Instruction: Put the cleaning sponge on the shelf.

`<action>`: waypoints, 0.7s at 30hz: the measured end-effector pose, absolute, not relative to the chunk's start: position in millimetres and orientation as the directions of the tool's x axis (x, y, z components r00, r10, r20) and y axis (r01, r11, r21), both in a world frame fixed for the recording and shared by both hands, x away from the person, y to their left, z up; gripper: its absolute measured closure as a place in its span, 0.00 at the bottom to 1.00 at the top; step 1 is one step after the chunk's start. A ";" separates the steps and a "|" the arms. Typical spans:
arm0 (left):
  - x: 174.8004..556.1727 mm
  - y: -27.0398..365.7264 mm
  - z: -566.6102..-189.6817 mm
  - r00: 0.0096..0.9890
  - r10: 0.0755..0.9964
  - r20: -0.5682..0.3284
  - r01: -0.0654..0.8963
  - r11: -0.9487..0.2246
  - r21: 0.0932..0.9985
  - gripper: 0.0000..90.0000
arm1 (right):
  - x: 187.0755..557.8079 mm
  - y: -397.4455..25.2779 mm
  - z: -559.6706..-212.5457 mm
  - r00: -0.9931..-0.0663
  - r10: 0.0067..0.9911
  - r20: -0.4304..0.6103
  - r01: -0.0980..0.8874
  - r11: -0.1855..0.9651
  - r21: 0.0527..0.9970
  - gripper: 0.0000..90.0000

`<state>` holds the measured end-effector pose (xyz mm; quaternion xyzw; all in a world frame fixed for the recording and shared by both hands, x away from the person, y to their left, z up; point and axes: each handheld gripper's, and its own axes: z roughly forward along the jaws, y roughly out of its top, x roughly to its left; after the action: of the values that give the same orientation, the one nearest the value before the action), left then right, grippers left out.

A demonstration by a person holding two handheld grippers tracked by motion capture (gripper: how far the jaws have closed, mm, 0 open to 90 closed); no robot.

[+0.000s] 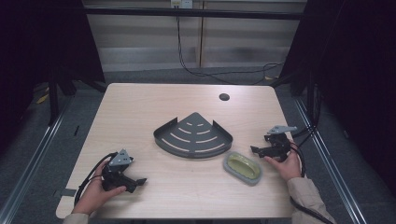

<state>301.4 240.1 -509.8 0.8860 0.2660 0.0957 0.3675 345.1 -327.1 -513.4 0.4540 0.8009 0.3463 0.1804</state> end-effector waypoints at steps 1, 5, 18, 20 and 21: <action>301.4 240.1 -509.8 0.840 0.542 -0.026 0.401 -0.588 0.702 0.00 | 345.1 -327.1 -513.4 -0.523 0.852 0.025 0.602 0.348 0.719 0.17; 301.1 240.3 -509.7 0.839 0.544 -0.025 0.402 -0.588 0.702 0.00 | 346.4 -324.2 -511.2 -0.500 0.866 0.026 0.626 0.340 0.701 0.17; 301.1 240.2 -509.7 0.839 0.544 -0.025 0.402 -0.588 0.702 0.00 | 347.2 -327.6 -472.9 -0.491 0.865 0.108 0.766 0.369 0.527 0.22; 301.2 240.2 -509.7 0.839 0.544 -0.024 0.401 -0.588 0.702 0.00 | 344.6 -328.1 -468.2 -0.497 0.862 0.103 0.769 0.382 0.512 0.24; 301.1 240.2 -509.7 0.839 0.544 -0.026 0.403 -0.587 0.702 0.00 | 343.9 -328.9 -466.6 -0.491 0.864 0.110 0.778 0.378 0.502 0.23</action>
<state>301.1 240.2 -509.7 0.8856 0.2672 0.0964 0.3674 343.9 -328.9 -466.6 0.4973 0.8256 0.2526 0.0855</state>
